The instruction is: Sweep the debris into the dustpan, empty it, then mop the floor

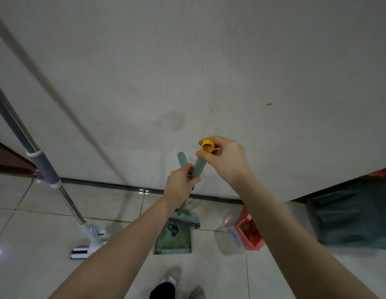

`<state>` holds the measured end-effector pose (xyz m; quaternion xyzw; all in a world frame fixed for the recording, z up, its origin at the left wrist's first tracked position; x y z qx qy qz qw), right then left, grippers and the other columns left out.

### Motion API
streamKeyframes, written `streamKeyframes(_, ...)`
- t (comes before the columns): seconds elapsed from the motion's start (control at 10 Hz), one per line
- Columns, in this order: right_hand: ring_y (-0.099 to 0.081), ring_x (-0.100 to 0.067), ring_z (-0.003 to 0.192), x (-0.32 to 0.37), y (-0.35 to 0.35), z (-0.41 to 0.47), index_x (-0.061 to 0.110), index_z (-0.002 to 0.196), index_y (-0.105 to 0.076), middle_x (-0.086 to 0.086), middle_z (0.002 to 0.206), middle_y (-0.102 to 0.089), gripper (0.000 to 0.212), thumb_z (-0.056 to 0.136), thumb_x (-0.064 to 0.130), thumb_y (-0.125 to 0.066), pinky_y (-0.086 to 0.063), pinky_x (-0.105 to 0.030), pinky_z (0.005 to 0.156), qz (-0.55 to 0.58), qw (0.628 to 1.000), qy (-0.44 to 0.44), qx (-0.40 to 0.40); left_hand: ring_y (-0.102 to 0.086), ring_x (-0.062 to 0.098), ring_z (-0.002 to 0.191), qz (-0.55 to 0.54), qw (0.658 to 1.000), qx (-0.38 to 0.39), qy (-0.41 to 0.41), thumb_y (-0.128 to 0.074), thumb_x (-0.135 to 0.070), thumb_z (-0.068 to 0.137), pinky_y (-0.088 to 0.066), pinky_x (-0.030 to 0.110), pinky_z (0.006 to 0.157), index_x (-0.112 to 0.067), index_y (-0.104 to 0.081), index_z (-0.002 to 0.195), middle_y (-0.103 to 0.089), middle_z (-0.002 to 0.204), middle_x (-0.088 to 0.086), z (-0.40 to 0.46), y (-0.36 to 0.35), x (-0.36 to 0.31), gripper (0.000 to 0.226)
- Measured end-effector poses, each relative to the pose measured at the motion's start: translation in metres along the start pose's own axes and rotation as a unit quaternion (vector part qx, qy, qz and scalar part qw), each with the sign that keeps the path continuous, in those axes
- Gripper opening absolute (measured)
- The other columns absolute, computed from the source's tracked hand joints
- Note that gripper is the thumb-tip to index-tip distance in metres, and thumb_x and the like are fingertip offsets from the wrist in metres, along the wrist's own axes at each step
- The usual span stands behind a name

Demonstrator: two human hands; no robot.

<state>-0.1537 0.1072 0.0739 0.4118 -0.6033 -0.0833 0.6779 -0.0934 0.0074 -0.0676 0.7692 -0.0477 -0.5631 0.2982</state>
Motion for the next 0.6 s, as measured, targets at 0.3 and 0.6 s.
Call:
streamKeyframes(0.3, -0.054, -0.006, 0.064, 0.002, -0.004, -0.018, 0.014, 0.095, -0.074, 0.002, 0.077, -0.067, 0.013, 0.083, 0.020, -0.078, -0.047, -0.015, 0.064, -0.002, 1.000, 0.006, -0.004, -0.066, 0.021, 0.085, 0.008, 1.000, 0.013, -0.011, -0.066, -0.022, 0.089, -0.056, 0.040, 0.082, -0.014, -0.059, 0.107, -0.070, 0.095, 0.005, -0.017, 0.000, 0.004, 0.021)
streamKeyframes(0.6, -0.060, -0.009, 0.075, 0.011, 0.002, -0.061, 0.017, 0.112, -0.069, 0.003, 0.092, -0.064, 0.029, 0.085, 0.026, -0.076, -0.045, -0.021, 0.070, 0.000, 1.000, -0.010, -0.027, -0.060, 0.029, 0.106, 0.044, 0.999, 0.020, -0.018, -0.057, -0.026, 0.093, -0.050, 0.038, 0.090, -0.014, -0.047, 0.130, -0.061, 0.120, 0.012, -0.060, 0.014, -0.012, 0.040)
Point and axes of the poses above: each hand's wrist, its own z-axis towards the middle knuckle, its own y-axis out of the back of the hand, x = y × z, the point moved 1 cm from there along z, towards the middle knuckle
